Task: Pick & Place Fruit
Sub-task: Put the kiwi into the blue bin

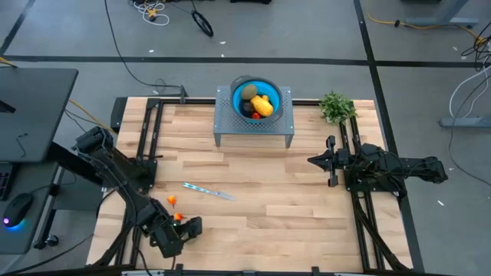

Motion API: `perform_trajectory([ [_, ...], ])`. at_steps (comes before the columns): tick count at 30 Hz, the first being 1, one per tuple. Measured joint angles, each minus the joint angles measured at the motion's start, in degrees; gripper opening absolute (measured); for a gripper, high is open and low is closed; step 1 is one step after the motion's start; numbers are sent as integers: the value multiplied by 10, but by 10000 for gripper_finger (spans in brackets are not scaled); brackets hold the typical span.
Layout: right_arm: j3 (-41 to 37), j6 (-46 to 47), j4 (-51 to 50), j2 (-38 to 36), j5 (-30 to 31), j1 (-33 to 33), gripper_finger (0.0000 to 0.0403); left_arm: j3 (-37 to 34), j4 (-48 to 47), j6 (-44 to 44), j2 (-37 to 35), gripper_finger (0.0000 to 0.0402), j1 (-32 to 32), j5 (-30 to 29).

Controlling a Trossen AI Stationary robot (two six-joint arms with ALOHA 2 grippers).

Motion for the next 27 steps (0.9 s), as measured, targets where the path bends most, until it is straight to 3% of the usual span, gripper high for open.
perform_trajectory([
  [8,0,0,0,0,0,0,7,0,-10,13,0,357,0,-4],
  [27,0,0,0,0,0,0,7,0,-34,-5,0,355,16,15],
])
